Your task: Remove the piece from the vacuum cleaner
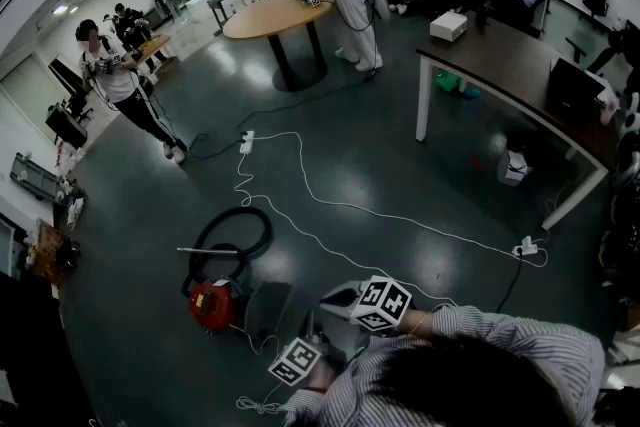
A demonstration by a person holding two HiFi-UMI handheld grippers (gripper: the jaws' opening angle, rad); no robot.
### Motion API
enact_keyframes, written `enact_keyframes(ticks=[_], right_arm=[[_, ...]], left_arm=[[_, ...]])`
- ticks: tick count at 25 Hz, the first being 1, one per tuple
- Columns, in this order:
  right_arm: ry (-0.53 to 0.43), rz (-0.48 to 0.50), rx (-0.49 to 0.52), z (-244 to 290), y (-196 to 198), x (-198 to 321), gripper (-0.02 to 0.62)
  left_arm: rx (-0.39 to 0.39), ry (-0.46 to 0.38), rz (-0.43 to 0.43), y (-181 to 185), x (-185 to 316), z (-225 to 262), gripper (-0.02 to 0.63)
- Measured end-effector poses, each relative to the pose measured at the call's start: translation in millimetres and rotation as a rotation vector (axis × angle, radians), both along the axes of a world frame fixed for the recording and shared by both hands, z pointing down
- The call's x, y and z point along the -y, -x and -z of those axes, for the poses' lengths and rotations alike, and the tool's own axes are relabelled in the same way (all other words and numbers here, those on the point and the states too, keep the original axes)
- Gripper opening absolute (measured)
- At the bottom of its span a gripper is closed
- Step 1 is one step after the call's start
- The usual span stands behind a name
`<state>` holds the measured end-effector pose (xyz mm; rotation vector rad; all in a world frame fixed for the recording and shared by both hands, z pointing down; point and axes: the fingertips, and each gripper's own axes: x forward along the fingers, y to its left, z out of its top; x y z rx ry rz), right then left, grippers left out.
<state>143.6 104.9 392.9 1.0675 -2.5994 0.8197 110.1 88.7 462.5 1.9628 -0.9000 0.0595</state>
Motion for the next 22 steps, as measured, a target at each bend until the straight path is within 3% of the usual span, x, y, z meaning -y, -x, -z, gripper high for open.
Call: enact_keyframes(ticks=[7,15,22], right_arm=[[-0.014,0.068,-0.013,-5.7,32.5,-2.4,0.002],[-0.040,0.121,-0.037,-9.4,57.0,22.3,0.002],[-0.013,0.205,-0.041,-22.5,83.2,10.8,0.002]], left_arm=[[0.007,-0.031,0.040,31.1,-3.2,0.8,0.003],[0.080,-0.090,0.083,65.4,24.5,13.2,0.003],[0.110,-0.076,0.187,96.8,12.3,6.9,0.003]])
